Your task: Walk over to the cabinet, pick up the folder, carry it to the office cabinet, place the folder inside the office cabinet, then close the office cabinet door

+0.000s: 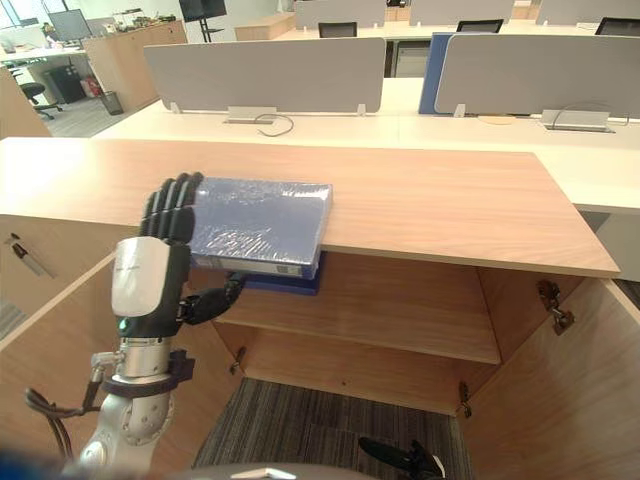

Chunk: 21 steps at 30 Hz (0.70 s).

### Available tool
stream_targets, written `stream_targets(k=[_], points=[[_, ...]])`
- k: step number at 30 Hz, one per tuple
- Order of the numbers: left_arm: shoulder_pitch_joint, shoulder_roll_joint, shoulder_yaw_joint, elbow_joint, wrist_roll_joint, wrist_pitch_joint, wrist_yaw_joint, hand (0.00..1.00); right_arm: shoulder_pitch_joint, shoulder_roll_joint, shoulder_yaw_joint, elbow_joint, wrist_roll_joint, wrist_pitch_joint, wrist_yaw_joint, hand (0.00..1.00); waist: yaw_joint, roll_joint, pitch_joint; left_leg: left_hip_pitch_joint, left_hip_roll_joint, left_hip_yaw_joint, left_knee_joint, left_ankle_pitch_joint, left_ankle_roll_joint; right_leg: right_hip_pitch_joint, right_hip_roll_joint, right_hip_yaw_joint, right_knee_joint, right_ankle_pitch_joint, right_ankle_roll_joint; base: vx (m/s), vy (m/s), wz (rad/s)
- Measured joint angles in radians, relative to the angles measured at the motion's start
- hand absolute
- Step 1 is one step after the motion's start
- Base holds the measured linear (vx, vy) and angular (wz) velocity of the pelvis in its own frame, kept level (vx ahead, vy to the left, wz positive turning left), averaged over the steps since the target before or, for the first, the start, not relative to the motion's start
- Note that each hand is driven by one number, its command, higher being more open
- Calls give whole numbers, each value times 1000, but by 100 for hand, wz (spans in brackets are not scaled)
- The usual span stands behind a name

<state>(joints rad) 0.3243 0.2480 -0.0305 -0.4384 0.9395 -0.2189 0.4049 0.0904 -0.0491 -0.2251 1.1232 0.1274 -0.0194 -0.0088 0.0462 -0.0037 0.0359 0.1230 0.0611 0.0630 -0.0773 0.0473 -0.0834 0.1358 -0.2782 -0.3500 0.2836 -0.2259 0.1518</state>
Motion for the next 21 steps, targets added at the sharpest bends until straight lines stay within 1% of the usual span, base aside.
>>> stream_targets(k=[1, 7, 15, 16, 21], points=[[-7, 30, -6, 17, 16, -2, 0, 100, -2, 0, 0, 2, 0, 0, 0, 100, -1, -2, 1, 0, 1, 5, 0, 0, 0, -6, 1, 5, 0, 0, 0, -15, -19, -12], [-67, 122, -36, 94, 55, -13, -1, 100, -8, -1, -11, 12, -2, 0, 0, 100, -3, -17, 9, -1, 0, 11, -1, 0, 0, -13, 2, 18, 0, 0, 0, -10, -10, -3], [-126, 194, -38, 166, 74, -13, -1, 100, -12, 1, -35, 21, -4, 0, 0, 100, -7, -22, 12, 0, -1, 13, 0, -1, -1, -15, 2, 29, -7, 0, 0, -4, -5, -1], [-135, 202, -38, 175, 75, -13, -1, 0, -12, 1, -38, 21, -5, 0, 0, 100, -8, -23, 12, 0, -2, 13, 0, -1, -1, -15, 3, 30, -8, 0, 0, 0, 0, 0], [-190, 223, -38, 229, 76, -8, -1, 0, -12, 2, -39, 23, -6, 0, 0, 100, -9, -28, 11, 1, -2, 15, 0, -1, -1, -15, 3, 34, -10, 0, 0, 0, 0, 0]])
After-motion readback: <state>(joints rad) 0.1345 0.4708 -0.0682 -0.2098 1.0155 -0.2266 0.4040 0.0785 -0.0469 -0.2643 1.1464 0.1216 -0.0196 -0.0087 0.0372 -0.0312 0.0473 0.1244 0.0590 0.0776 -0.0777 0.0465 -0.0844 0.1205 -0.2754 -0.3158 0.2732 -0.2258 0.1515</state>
